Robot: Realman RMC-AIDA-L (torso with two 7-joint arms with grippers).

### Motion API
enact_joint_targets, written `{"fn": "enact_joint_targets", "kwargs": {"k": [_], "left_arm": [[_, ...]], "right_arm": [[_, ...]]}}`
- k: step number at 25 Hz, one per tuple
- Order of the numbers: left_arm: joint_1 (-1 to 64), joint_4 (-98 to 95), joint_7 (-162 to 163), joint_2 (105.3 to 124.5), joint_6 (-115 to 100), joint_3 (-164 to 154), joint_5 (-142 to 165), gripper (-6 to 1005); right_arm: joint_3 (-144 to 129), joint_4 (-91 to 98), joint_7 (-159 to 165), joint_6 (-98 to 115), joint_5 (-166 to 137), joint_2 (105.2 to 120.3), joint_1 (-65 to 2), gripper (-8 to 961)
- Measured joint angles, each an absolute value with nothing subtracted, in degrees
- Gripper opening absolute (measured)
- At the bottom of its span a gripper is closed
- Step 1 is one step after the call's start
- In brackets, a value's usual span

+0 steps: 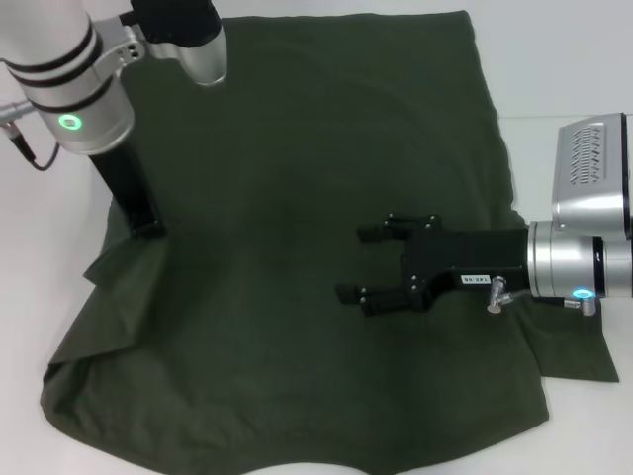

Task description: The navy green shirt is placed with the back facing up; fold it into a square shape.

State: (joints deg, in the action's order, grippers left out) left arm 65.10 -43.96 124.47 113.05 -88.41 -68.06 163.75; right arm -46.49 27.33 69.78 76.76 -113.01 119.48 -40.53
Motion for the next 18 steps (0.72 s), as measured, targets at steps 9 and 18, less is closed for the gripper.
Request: {"fn": "enact_joint_targets", "kwargs": {"k": [9,18], "left_arm": [[64.4,-43.0,128.5,115.18,-84.4,-64.8,163.7,77],[61.6,-45.5,128.6,118.93,-76.9,-57.3,163.3,175]], "right_arm": [[-46.5,27.4,69.8,76.8,-113.0,119.35,-40.2,946],[-46.3,27.5,69.8,76.6,-113.0,119.35,-40.2,946]]}}
